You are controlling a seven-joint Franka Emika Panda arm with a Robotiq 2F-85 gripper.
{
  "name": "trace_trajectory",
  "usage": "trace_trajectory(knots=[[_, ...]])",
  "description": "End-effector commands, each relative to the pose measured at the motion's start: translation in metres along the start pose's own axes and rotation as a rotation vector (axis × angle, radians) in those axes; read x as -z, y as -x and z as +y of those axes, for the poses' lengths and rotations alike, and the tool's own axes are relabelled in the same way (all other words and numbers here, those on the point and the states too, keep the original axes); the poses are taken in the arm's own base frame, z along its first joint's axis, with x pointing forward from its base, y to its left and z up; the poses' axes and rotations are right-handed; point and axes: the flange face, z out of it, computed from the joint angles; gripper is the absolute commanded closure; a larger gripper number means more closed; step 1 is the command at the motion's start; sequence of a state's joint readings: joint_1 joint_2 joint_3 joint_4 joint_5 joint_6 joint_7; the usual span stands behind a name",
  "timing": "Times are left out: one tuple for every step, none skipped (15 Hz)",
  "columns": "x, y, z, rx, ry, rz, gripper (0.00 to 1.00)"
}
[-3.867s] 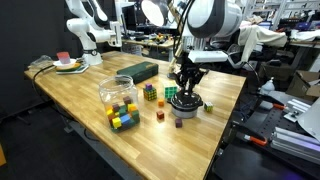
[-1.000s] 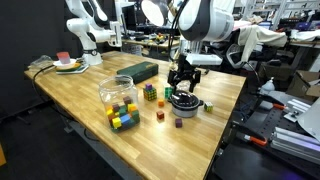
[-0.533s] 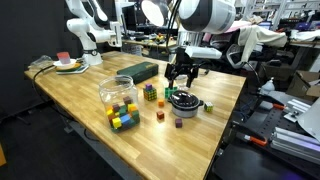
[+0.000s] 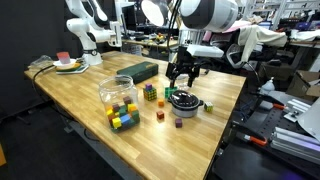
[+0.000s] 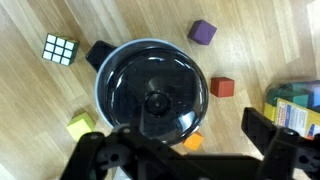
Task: Pick up the lid and close the bowl
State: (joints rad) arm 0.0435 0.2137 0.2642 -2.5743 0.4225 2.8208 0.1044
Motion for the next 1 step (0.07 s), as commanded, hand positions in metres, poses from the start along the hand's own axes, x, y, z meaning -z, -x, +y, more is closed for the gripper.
trace_trajectory(knots=[[0.0003,-0.0004,-0.0003,0.0,0.0,-0.001,0.0]])
